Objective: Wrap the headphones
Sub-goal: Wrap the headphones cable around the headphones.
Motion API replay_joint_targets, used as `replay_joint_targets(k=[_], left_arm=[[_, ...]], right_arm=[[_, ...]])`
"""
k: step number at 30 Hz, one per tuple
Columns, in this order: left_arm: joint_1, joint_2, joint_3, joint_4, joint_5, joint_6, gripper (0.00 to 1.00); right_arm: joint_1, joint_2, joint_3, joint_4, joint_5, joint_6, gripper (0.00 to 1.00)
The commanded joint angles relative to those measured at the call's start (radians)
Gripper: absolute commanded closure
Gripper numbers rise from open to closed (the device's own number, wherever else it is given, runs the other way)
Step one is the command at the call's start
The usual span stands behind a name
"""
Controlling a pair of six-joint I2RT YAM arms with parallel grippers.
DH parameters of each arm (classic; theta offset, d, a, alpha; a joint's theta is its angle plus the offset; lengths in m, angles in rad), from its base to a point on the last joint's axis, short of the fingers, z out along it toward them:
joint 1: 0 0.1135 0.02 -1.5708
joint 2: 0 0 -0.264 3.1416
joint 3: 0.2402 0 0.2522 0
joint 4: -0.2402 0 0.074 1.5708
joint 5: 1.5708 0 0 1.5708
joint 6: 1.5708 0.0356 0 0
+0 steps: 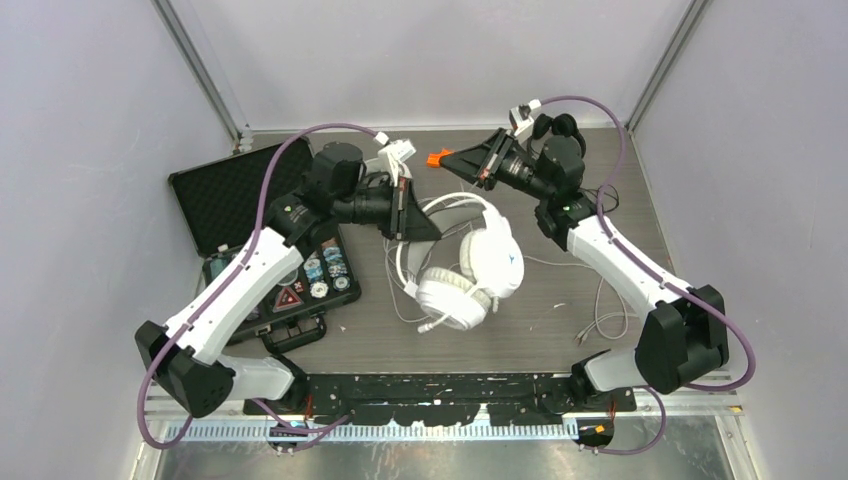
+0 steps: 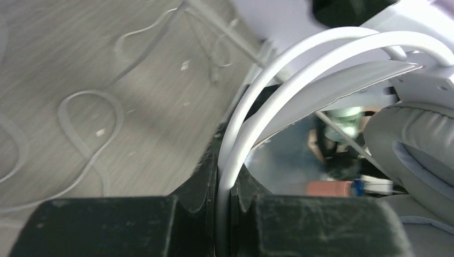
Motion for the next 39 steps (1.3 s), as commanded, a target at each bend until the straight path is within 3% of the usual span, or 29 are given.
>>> replay_joint_targets(k=[1, 6, 11, 24, 32, 39], left_arm=[[-0.026, -0.091, 0.132, -0.411, -0.094, 0.351, 1.0], [-0.059, -0.055, 0.21, -0.627, -0.412, 0.511, 1.0], [-0.095, -0.001, 0.222, -0.696, -0.639, 0.558, 1.0], [-0.114, 0.167, 0.25, -0.755, -1.096, 0.515, 1.0], [-0.111, 0.23, 0.251, -0.751, -1.297, 0.44, 1.0], [-0.048, 0.243, 0.263, -0.687, -1.304, 0.32, 1.0]], right_arm=[[-0.061, 0.0, 0.08, -0.14, -0.012, -0.141, 1.0], [-0.064, 0.003, 0.175, -0.367, -0.11, -0.289, 1.0], [-0.063, -0.006, 0.23, -0.498, -0.14, -0.345, 1.0], [0.005, 0.01, 0.246, -0.5, -0.188, -0.294, 1.0], [0.108, 0.03, 0.249, -0.484, -0.178, -0.266, 1.0], [0.153, 0.057, 0.247, -0.448, -0.155, -0.209, 1.0]])
